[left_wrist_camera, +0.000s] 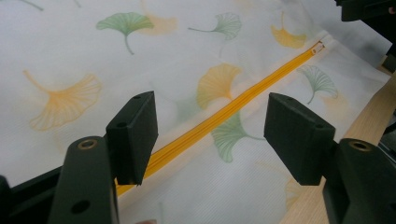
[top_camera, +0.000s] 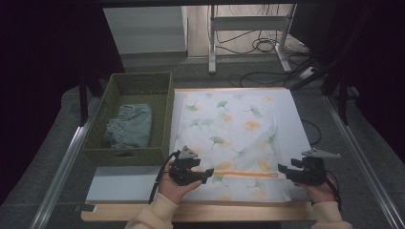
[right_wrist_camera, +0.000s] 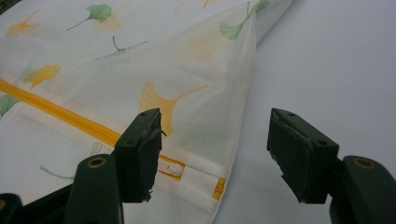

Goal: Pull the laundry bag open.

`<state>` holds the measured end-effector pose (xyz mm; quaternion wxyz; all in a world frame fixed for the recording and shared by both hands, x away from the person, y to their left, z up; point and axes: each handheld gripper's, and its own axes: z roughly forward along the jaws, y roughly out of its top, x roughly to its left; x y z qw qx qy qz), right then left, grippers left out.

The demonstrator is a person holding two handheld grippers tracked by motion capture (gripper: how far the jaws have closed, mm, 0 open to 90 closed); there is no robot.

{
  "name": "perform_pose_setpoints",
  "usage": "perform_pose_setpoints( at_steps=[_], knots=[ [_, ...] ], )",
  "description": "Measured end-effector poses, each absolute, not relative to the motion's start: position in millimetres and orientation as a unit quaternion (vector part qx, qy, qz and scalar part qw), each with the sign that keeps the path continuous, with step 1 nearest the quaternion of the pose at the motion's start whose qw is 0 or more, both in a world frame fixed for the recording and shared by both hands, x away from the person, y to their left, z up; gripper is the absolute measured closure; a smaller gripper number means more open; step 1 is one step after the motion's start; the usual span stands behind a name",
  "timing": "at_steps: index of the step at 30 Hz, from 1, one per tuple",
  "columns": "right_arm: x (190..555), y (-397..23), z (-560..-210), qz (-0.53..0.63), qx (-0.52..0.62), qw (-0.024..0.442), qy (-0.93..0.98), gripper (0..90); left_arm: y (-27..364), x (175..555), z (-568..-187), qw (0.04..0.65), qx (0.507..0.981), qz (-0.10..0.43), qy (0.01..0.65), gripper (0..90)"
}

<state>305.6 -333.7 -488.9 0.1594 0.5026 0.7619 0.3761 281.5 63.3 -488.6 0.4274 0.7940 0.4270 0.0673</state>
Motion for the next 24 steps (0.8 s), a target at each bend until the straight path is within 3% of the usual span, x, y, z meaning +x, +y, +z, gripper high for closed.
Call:
perform_pose_setpoints(
  at_steps=[24],
  knots=[
    [316.1,-339.4,-491.4,0.373,0.508,0.157,0.760,35.5,-7.1,298.2,-492.2,0.408,0.824,0.027,0.393,34.3]
  ],
)
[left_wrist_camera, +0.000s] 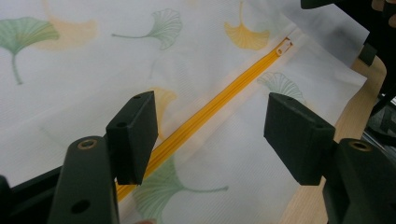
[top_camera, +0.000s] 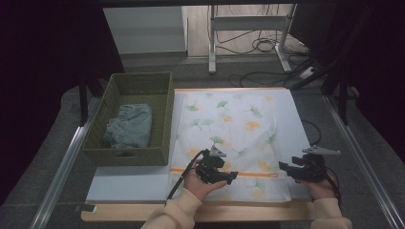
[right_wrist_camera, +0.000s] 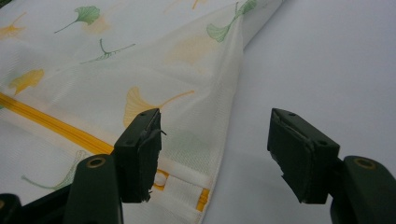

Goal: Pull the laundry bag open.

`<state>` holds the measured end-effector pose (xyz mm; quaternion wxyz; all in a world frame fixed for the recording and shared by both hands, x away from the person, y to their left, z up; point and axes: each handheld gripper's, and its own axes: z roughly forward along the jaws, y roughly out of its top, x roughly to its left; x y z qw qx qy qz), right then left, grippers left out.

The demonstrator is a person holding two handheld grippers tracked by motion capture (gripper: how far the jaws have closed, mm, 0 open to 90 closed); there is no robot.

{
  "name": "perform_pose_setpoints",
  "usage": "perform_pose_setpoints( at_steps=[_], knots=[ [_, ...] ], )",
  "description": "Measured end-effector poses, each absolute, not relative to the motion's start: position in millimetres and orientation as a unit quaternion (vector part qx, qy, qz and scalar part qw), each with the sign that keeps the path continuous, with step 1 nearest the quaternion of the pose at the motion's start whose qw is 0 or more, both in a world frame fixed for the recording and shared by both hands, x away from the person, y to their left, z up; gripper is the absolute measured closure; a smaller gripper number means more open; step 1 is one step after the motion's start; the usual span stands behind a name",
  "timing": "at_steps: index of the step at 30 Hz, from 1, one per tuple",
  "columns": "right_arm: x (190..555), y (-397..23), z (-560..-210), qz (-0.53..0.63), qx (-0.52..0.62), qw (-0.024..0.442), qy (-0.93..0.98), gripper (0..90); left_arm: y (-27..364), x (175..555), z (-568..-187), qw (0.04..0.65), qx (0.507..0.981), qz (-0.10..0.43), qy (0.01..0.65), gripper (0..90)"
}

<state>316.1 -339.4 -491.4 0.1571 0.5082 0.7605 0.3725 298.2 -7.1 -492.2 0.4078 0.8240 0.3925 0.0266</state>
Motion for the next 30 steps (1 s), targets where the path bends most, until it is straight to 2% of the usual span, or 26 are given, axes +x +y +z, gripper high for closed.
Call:
perform_pose_setpoints(
  at_steps=[8,30],
  knots=[
    [317.8,-340.0,-492.8,0.368,0.514,0.159,0.758,35.8,-25.8,305.5,-490.8,0.413,0.825,0.005,0.386,35.0],
    [320.4,-347.5,-493.2,0.365,0.528,0.166,0.749,35.8,-66.3,312.0,-500.6,0.401,0.839,-0.011,0.367,35.5]
  ],
)
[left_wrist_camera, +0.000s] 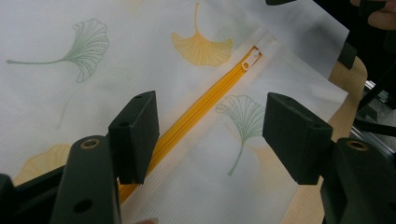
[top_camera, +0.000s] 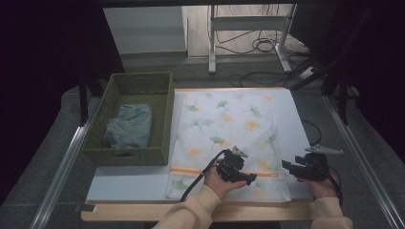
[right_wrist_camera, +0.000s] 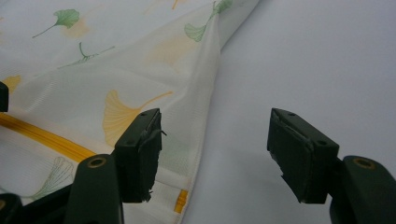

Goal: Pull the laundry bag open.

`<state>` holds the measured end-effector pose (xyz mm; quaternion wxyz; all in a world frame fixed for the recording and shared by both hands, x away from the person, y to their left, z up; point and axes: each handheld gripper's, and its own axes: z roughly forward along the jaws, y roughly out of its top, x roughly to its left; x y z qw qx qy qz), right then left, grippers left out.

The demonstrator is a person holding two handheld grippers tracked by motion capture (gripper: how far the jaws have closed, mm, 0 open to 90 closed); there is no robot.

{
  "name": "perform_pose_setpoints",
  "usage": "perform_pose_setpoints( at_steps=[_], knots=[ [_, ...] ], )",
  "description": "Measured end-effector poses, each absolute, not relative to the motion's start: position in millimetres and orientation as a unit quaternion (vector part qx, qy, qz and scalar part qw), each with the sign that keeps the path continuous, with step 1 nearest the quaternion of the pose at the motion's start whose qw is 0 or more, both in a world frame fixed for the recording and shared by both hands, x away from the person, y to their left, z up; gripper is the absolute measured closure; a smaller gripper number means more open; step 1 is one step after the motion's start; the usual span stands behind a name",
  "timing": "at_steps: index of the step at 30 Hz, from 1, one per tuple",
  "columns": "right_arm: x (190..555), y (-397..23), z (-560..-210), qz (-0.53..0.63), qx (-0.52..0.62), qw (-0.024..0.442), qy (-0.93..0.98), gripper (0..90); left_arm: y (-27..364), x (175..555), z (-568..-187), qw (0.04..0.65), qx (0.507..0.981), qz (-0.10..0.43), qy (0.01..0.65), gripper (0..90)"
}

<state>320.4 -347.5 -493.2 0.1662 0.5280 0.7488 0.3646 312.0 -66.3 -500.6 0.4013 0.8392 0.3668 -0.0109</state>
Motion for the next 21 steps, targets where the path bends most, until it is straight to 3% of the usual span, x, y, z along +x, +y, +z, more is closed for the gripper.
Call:
perform_pose_setpoints(
  at_steps=[21],
  knots=[
    [321.7,-354.3,-492.7,0.359,0.542,0.175,0.740,35.8,-100.8,322.6,-507.7,0.395,0.844,-0.029,0.363,38.7]
  ],
)
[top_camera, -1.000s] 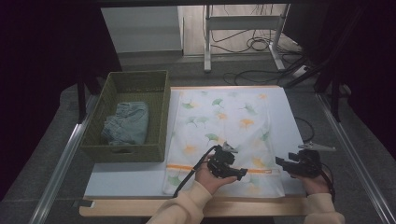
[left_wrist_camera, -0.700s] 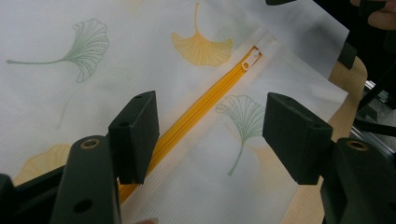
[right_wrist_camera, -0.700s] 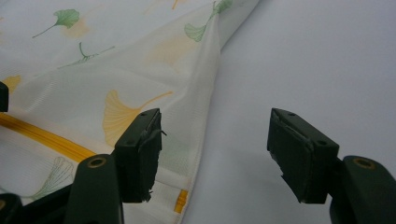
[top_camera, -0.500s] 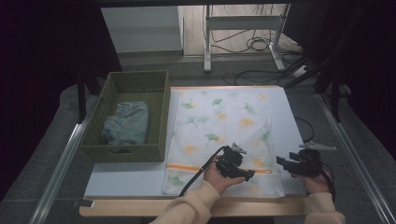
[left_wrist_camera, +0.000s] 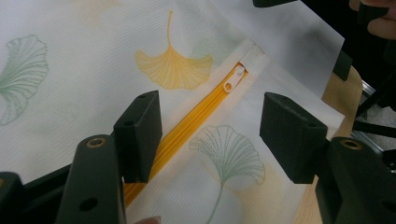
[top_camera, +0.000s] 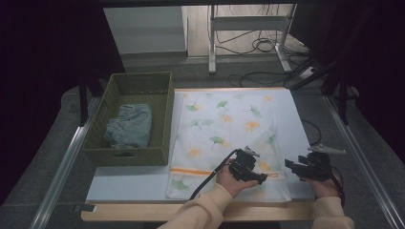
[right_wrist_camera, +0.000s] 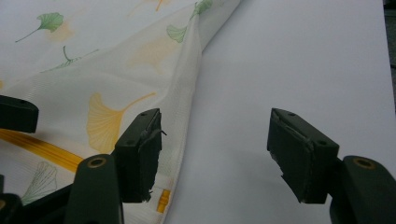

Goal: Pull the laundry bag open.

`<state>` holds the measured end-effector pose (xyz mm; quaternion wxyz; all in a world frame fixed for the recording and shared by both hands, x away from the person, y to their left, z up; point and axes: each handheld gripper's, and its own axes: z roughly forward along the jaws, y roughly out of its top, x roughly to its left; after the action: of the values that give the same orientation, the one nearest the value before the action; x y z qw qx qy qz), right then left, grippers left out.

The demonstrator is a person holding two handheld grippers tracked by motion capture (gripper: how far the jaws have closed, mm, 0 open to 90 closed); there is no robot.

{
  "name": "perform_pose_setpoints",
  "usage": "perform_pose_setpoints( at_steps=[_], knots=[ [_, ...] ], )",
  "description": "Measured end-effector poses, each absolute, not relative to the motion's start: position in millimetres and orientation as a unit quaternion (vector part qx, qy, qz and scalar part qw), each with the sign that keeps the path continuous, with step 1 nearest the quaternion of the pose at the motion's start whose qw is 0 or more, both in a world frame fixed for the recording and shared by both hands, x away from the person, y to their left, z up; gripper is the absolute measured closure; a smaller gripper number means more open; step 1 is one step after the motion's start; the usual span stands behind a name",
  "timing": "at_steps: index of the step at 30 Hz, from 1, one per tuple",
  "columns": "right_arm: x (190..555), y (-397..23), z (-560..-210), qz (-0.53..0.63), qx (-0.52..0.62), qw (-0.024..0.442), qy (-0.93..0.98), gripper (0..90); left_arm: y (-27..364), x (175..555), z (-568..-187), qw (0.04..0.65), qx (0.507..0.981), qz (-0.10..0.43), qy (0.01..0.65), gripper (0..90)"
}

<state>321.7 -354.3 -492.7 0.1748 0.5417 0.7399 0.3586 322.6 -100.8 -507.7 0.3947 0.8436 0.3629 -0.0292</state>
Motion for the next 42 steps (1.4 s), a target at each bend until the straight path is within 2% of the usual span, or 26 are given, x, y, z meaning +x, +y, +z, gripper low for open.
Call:
perform_pose_setpoints(
  at_steps=[20,42],
  knots=[
    [322.4,-357.8,-492.8,0.355,0.546,0.177,0.738,35.9,-119.0,328.8,-513.3,0.391,0.849,-0.026,0.354,39.3],
    [322.6,-360.7,-491.6,0.356,0.551,0.180,0.733,35.8,-134.5,335.7,-517.2,0.389,0.847,-0.068,0.355,42.2]
  ],
)
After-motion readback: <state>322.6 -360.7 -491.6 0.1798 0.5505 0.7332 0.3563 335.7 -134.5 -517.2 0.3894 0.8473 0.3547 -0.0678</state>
